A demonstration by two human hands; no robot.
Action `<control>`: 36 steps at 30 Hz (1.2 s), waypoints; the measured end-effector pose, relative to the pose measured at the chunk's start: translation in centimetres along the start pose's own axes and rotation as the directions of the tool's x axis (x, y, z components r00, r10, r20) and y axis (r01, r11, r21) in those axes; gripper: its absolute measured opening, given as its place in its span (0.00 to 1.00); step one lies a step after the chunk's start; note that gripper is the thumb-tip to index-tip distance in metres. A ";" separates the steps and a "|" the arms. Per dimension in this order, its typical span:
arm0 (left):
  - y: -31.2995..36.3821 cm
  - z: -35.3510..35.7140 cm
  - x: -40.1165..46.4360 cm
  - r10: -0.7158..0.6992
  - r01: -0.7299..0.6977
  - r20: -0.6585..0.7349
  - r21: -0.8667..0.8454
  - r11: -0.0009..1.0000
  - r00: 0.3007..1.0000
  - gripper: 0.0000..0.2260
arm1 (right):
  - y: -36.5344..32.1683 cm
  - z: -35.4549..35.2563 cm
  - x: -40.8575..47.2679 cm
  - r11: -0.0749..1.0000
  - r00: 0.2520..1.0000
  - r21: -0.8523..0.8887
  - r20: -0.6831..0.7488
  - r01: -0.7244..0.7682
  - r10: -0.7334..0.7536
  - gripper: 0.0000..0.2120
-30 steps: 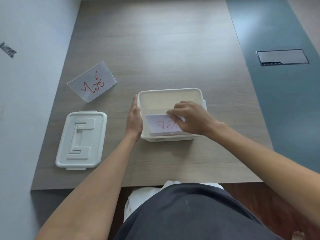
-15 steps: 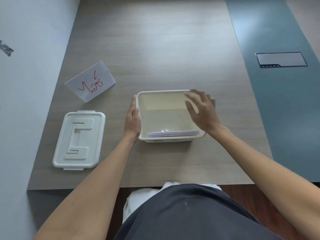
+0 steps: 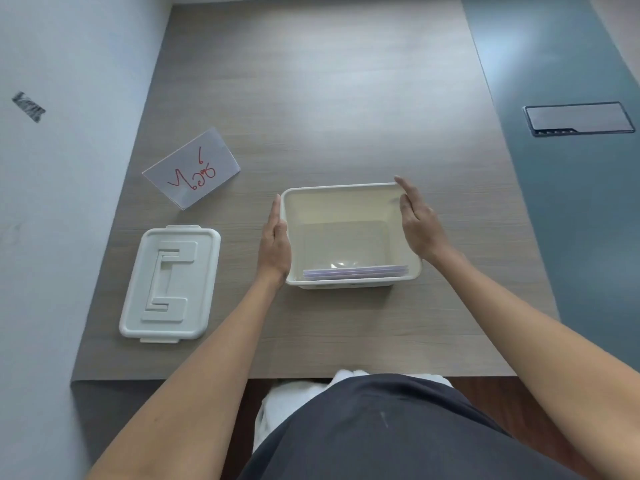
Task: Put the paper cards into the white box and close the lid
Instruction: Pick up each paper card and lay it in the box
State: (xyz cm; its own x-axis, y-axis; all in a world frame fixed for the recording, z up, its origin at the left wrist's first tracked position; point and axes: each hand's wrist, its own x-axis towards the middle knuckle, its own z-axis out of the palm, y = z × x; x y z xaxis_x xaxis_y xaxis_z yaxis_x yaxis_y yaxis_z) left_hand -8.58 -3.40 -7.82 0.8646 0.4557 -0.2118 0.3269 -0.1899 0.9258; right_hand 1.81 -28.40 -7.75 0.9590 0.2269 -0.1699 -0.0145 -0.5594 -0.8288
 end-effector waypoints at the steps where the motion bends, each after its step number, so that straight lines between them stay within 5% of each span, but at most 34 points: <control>1: 0.0 0.0 0.0 0.010 -0.010 -0.001 0.020 1.000 1.000 0.23 | 0.0 0.0 -0.1 1.000 1.000 -0.004 -0.006 -0.009 0.009 0.21; 6: 0.0 -1.5 1.7 0.029 -0.022 -0.053 0.117 0.993 0.998 0.21 | 0.2 -0.1 0.2 1.000 1.000 -0.016 -0.022 -0.008 0.008 0.21; 13: -0.2 -11.2 10.2 0.045 0.075 -0.237 0.474 0.877 0.970 0.14 | 0.1 0.2 0.2 0.997 0.999 -0.074 -0.045 -0.022 0.018 0.21; 19: 0.9 -18.2 14.4 0.188 0.234 -0.483 0.684 0.691 0.856 0.19 | 0.0 0.2 0.1 0.995 0.998 -0.089 -0.045 -0.053 0.049 0.20; 23: 0.7 -20.1 16.7 0.020 0.287 -0.381 0.728 0.623 0.924 0.21 | -0.1 0.2 0.1 0.995 0.997 -0.088 -0.058 -0.046 0.041 0.20; 27: 0.0 -20.1 17.2 -0.002 0.157 -0.181 0.851 0.501 0.984 0.16 | 0.0 0.2 0.1 0.995 0.997 -0.089 -0.063 -0.045 0.040 0.20; 36: -0.3 -19.3 16.6 0.085 0.065 -0.164 0.738 0.671 0.983 0.11 | 0.1 0.2 0.1 0.997 0.997 -0.059 -0.056 -0.058 0.055 0.20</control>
State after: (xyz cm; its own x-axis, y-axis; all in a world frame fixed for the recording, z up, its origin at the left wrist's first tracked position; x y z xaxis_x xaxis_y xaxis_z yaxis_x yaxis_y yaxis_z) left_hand -1.66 21.04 -5.59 0.8149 0.5743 -0.0779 0.5575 -0.7400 0.3764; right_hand 1.82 -28.32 -7.96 0.9710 0.1508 -0.1854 -0.0538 -0.6180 -0.7843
